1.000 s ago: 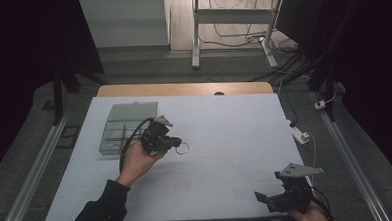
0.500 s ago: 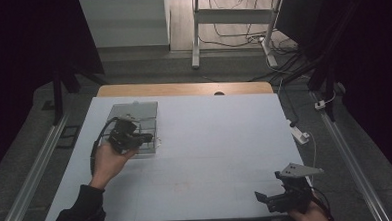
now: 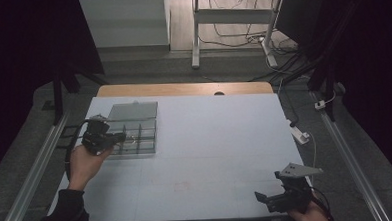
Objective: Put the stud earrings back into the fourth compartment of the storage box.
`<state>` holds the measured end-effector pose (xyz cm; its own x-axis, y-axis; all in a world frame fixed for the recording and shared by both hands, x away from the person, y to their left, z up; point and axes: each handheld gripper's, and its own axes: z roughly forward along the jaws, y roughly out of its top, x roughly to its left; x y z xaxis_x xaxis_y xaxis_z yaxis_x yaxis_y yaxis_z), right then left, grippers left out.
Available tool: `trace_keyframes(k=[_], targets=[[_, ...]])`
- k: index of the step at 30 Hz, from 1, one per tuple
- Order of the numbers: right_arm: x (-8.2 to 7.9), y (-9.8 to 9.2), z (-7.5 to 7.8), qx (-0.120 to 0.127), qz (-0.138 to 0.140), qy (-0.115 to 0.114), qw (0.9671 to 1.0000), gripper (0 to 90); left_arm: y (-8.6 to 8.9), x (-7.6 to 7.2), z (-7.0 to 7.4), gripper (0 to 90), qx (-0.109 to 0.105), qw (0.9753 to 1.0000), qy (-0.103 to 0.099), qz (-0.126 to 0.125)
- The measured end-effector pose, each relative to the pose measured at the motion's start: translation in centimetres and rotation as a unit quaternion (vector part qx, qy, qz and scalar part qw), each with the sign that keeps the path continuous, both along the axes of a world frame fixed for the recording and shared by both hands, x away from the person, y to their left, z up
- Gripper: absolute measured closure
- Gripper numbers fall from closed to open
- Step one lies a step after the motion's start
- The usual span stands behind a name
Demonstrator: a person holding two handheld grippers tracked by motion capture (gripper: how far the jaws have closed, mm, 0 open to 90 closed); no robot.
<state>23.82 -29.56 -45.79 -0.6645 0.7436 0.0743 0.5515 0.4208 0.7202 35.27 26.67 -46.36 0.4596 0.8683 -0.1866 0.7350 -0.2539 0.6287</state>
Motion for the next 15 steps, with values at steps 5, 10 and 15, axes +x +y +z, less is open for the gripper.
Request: trace_keyframes(k=[5, 10, 15], targets=[[0.0, 0.0, 0.0, -0.001, 0.001, 0.000, 1.0000, 0.0, 2.0, 0.0, -0.5, 86.3, -0.001, 0.9995, 0.005, 0.030], [0.0, 0.0, 0.0, -0.002, 0.002, -0.001, 1.0000, 0.0, 3.7, 0.0, -1.3, 86.3, 0.004, 0.9983, 0.013, 0.057], [0.0, 0.0, 0.0, -0.002, 0.003, 0.000, 1.0000, 0.0, 4.7, 0.3, -2.2, 86.2, 0.010, 0.9967, 0.025, 0.076]])
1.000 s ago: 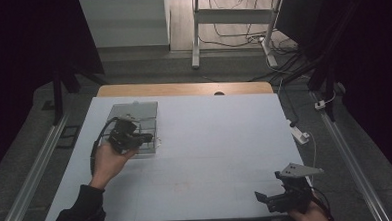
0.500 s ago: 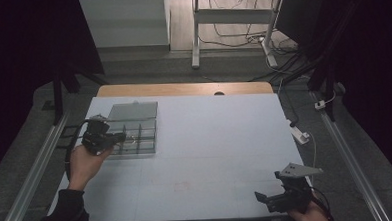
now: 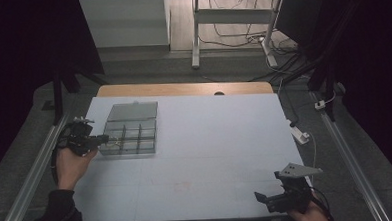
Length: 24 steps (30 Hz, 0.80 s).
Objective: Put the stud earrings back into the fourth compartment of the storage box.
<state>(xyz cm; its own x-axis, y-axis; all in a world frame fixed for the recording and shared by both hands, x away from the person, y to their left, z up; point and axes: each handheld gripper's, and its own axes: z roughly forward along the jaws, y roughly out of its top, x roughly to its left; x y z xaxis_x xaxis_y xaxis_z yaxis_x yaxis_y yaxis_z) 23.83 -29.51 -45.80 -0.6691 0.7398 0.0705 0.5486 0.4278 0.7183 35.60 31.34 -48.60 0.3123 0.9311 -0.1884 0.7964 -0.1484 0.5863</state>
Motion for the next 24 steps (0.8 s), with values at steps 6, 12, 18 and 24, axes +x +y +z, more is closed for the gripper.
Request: trace_keyframes(k=[6, 12, 18, 24], targets=[[0.0, 0.0, 0.0, 0.000, 0.001, 0.000, 1.0000, 0.0, 0.0, 0.5, -1.1, 86.1, 0.021, 0.9996, 0.015, 0.010], [0.0, 0.0, 0.0, 0.000, 0.001, 0.000, 1.0000, 0.0, -0.4, 0.9, -1.7, 85.7, 0.032, 0.9992, 0.023, 0.006], [0.0, 0.0, 0.0, 0.001, 0.002, 0.000, 1.0000, 0.0, -0.4, 0.8, -1.6, 81.8, 0.028, 0.9994, 0.018, 0.004], [0.0, 0.0, 0.0, 0.000, 0.002, -0.002, 1.0000, 0.0, -0.2, 0.5, -1.2, 76.6, 0.007, 0.9999, 0.007, 0.002]])
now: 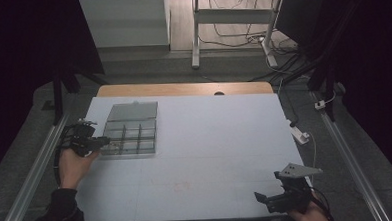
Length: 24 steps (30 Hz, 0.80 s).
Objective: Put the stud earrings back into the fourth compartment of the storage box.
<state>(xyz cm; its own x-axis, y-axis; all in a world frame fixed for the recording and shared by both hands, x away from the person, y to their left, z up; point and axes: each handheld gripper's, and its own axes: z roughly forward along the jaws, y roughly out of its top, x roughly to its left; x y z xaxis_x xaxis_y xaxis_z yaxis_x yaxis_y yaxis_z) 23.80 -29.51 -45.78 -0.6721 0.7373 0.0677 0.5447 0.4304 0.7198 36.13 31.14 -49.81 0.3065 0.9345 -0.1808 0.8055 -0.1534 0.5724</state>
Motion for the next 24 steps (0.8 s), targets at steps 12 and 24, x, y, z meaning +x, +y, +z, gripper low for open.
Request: trace_keyframes(k=[12, 24], targets=[[-0.1, 0.0, 0.0, 0.001, 0.000, -0.003, 1.0000, 0.0, -2.1, -1.0, 1.6, 43.2, -0.056, 0.9956, -0.047, -0.059], [-0.1, 0.0, 0.1, 0.004, 0.001, -0.003, 1.0000, 0.0, -3.2, -2.8, 2.7, 18.0, -0.070, 0.9918, -0.071, -0.080]])
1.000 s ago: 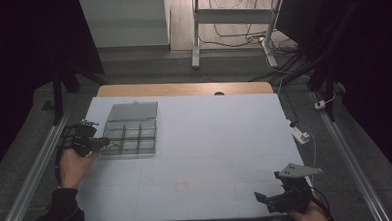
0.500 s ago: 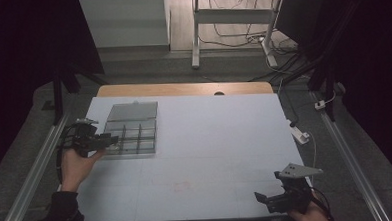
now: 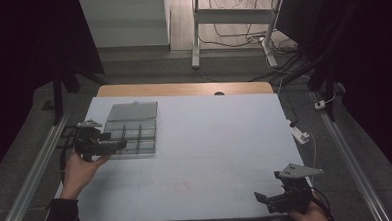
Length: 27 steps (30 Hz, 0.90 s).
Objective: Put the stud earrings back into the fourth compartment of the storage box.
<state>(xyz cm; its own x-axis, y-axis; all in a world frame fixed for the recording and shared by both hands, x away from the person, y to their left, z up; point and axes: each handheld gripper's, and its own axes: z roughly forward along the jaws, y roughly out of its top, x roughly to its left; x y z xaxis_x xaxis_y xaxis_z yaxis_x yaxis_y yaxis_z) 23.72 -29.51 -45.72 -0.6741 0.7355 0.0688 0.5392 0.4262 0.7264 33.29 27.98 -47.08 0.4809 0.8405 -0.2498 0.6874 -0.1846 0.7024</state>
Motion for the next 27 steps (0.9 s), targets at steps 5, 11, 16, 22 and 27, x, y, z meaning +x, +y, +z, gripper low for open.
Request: trace_keyframes(k=[5, 11, 16, 22, 27], targets=[[0.0, 0.1, 0.0, -0.003, 0.003, 0.001, 1.0000, 0.0, -0.5, -1.3, 0.7, 11.8, -0.002, 0.9999, -0.004, -0.016], [0.1, 0.1, 0.0, -0.003, 0.003, 0.001, 1.0000, 0.0, -1.2, -3.2, 1.3, 5.1, 0.000, 0.9994, -0.013, -0.031], [0.1, 0.1, 0.0, -0.006, 0.004, 0.000, 1.0000, 0.0, -1.9, -4.6, 1.6, 2.5, -0.004, 0.9988, -0.020, -0.045], [0.1, 0.1, 0.0, -0.004, 0.003, 0.001, 1.0000, 0.0, -2.3, -6.3, 1.9, 1.7, -0.026, 0.9975, -0.024, -0.062], [0.1, 0.1, 0.0, -0.006, 0.003, 0.001, 1.0000, 0.0, -2.4, -7.9, 2.0, 1.6, -0.033, 0.9966, -0.027, -0.071]])
